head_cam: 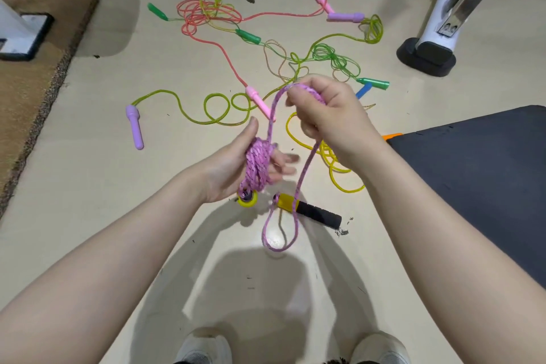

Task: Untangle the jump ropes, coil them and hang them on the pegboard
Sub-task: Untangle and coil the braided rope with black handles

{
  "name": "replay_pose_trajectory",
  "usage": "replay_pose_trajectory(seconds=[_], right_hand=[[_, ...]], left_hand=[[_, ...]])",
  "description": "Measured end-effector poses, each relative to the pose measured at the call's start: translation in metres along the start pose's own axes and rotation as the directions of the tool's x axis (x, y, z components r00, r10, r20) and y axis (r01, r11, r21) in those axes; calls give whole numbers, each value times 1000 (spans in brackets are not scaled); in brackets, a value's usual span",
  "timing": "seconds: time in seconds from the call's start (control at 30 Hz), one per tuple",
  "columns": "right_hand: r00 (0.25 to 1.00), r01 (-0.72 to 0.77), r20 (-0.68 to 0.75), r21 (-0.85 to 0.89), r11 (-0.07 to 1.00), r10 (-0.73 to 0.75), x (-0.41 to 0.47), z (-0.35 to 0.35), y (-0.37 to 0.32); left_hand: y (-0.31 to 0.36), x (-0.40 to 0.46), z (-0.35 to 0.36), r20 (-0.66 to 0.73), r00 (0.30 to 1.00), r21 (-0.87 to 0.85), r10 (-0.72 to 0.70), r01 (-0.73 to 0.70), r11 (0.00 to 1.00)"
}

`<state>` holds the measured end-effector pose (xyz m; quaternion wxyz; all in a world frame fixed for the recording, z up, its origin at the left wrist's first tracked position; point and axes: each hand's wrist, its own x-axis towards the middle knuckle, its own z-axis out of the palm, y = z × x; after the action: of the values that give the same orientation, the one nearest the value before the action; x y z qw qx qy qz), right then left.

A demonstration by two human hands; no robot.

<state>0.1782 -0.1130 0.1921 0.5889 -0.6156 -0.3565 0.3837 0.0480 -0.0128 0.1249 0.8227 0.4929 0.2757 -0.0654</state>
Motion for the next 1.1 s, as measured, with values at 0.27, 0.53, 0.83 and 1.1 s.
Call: replay_pose_trajectory(seconds=[0.27,0.53,0.83,1.1], right_hand=[[936,-204,88,-654,729,341,-10,-5,75],[680,-30,546,-647,762,490,-28,8,44],[988,89,149,-282,955,-48,1,2,3],[979,-150,30,-555,818,200,-16,-3,84]], left_hand=[[14,-5,16,171,952,-23,252,-252,967],[12,13,-33,-544,833,-377,100,-350,858],[3,-2,15,-104,990,9,-96,98,995],[18,-1,25,79,970,-71,229,-223,972]])
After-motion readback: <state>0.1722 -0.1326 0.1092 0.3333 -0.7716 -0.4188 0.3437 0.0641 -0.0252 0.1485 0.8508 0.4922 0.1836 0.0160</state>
